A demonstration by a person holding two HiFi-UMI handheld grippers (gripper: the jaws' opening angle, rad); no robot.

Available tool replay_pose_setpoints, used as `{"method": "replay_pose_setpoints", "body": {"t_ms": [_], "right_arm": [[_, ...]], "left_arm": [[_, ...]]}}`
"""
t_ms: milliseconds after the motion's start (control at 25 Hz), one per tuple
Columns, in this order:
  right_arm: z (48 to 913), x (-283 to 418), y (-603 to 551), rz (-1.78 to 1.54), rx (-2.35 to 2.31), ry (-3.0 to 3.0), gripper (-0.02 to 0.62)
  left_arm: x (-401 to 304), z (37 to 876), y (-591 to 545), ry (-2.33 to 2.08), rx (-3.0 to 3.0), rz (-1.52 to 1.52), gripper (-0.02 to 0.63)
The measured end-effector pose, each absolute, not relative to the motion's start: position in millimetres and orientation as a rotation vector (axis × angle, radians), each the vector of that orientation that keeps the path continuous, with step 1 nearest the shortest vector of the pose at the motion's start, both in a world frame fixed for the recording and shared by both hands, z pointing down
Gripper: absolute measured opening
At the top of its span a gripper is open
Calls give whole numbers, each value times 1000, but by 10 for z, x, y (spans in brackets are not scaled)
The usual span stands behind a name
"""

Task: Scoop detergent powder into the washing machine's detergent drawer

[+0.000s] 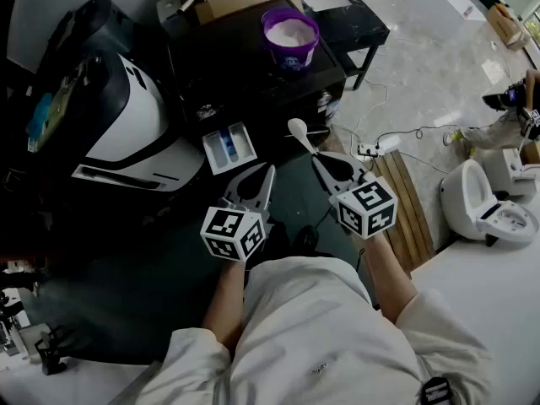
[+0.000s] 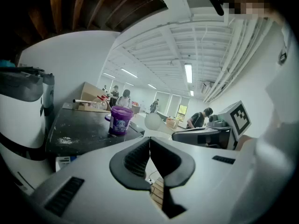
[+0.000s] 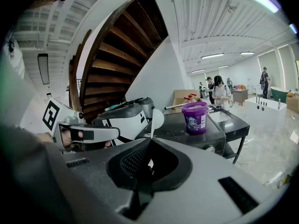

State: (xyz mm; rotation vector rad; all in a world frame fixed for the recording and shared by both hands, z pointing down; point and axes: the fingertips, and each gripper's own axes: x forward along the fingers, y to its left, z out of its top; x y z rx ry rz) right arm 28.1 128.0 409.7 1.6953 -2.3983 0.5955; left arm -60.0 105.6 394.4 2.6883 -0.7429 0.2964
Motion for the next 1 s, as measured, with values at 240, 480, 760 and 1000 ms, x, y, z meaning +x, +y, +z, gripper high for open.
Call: {"method": "replay_pose_setpoints", "body": {"t_ms": [240,480,760,1000], "right_arm": [[4056,344,1429,575,1704,-2401,5],[4016,344,1553,554,1687,-2412,5],[4003,411,1588,555,1687,-2437,5],[3977,514,1470,556,1714,-2430,5]], "left_arm": [[-545,3919,1208,-748,2693,288,18],[-499,3883,1292,-762,2693,276,20],[-450,3870,1291,-793,2695,278,20],[-411,3838,1161,-799,2698,276,20]]}}
